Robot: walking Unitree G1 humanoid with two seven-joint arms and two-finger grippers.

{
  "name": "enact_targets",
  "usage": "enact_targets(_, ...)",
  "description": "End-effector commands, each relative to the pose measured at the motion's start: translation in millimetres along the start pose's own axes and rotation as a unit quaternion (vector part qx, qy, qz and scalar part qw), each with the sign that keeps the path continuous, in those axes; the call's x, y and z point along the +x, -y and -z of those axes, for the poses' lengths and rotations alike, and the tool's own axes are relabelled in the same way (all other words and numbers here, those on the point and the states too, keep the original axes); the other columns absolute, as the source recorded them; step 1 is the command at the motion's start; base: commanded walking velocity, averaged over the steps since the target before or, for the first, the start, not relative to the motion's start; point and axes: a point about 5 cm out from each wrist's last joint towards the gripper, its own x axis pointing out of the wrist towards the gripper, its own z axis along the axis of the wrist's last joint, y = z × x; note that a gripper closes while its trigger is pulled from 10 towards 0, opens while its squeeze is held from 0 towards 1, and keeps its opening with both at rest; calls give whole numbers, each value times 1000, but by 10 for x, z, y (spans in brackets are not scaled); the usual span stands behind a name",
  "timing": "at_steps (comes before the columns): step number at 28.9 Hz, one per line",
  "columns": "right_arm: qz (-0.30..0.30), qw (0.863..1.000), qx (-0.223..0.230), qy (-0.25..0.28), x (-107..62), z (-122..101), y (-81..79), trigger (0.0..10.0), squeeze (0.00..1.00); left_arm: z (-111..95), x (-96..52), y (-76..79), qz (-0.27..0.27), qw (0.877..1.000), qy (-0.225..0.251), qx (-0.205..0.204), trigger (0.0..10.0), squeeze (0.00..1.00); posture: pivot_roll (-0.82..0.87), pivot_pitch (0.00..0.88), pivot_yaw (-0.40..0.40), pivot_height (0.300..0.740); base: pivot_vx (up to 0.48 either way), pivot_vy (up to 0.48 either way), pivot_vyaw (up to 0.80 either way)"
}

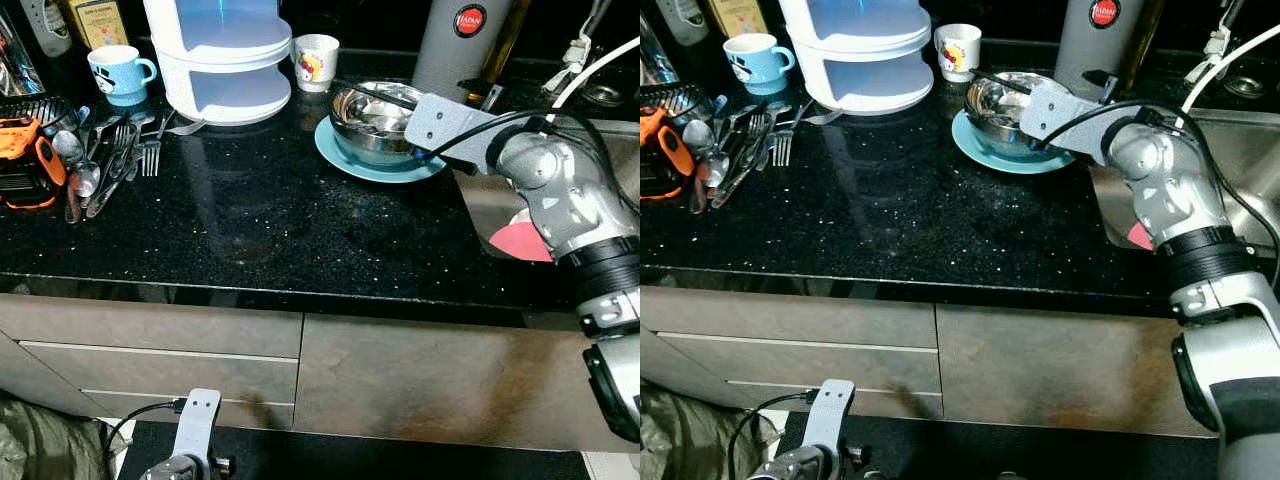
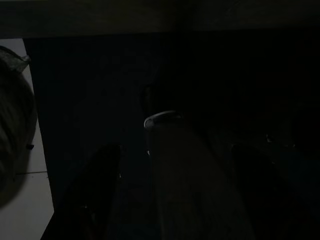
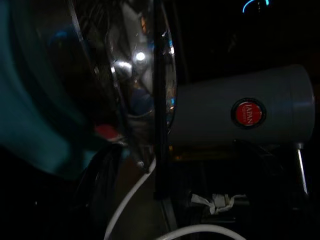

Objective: Kitchen organization

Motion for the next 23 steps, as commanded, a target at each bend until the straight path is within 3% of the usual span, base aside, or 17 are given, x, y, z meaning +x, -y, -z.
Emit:
enact_targets(1,-6,1000,-11,-3,31,-13,-49,10000,0,83,-3,10,4,1000,-13,5,10000,0,0,119,-36,740,0,0,0)
enact_targets(7,15,999,-11,-28,81,25,-78,10000,0,100,-3,21,5,1000,-12,2,10000,0,7,139,-48,740,0,0,0)
enact_targets(13,67,997,-1,-42,97,27,75,10000,0,140,-6,24,5,1000,-13,0,10000,0,16,172,-57,740,0,0,0)
enact_targets(19,75,997,-2,-36,127,-25,107,10000,0,191,-12,20,5,1000,-16,-3,10000,0,21,198,-61,740,0,0,0)
enact_targets(21,73,997,-4,-35,138,-36,98,7490,0,212,-16,16,5,1000,-18,-4,10000,0,23,207,-62,740,0,0,0)
enact_targets(22,73,997,-4,-35,138,-36,98,7490,0,212,-16,16,5,1000,-18,-4,10000,0,23,207,-62,740,0,0,0)
enact_targets(23,73,997,-5,-35,142,-38,97,6353,0,220,-17,14,5,1000,-18,-5,10000,0,23,209,-62,740,0,0,0)
